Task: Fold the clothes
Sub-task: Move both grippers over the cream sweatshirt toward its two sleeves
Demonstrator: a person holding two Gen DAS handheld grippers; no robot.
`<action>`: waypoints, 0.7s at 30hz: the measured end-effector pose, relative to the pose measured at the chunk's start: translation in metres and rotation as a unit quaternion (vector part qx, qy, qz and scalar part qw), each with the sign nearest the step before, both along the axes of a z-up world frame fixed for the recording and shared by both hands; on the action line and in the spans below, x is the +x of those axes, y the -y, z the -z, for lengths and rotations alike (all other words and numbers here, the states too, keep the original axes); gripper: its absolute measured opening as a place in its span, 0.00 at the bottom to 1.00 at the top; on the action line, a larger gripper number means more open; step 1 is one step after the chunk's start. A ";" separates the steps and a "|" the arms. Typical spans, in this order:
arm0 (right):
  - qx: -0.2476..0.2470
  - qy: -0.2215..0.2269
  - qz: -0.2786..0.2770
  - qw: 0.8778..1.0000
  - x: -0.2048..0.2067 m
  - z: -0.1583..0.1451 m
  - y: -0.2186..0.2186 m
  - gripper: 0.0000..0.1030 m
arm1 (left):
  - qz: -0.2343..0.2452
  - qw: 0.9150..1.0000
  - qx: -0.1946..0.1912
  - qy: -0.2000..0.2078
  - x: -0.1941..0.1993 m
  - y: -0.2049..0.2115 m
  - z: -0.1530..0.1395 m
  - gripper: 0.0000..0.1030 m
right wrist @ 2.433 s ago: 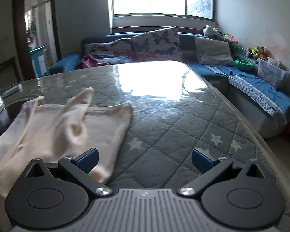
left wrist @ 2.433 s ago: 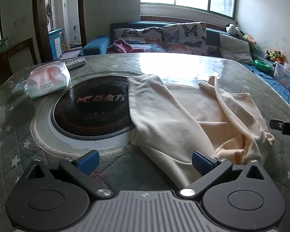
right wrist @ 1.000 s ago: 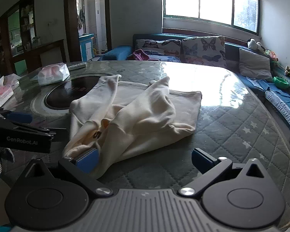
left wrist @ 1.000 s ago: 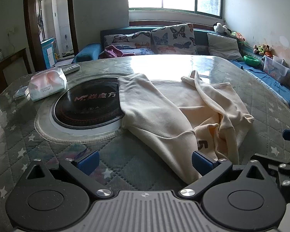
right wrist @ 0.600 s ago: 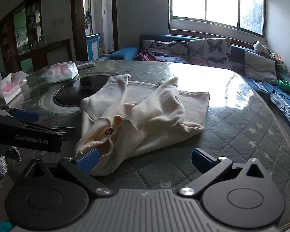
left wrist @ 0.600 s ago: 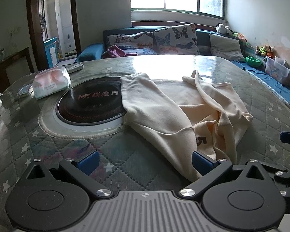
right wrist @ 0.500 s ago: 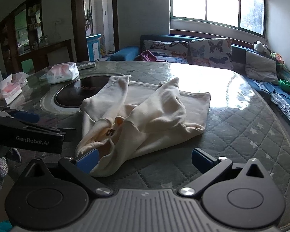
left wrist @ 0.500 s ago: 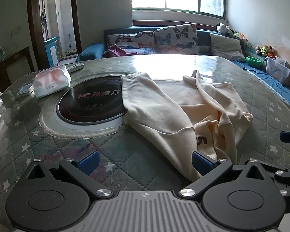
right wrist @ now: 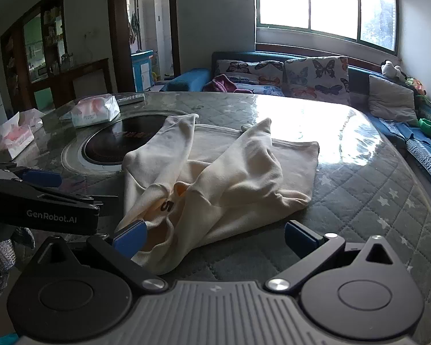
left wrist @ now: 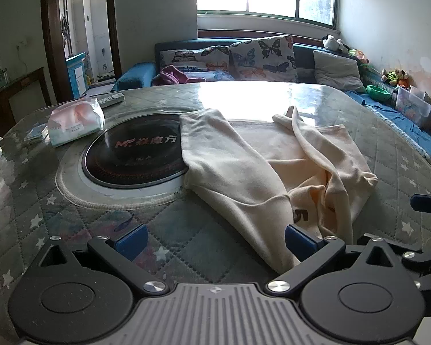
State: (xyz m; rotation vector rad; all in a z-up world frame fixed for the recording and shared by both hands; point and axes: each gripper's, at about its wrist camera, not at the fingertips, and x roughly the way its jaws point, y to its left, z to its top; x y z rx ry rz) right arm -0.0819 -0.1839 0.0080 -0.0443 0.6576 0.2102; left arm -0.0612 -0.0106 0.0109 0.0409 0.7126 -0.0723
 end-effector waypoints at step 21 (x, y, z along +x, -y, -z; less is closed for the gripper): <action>-0.005 -0.016 0.000 1.000 0.032 -0.001 0.001 0.93 | 0.003 1.000 -0.003 -0.007 0.033 0.000 -0.005 1.00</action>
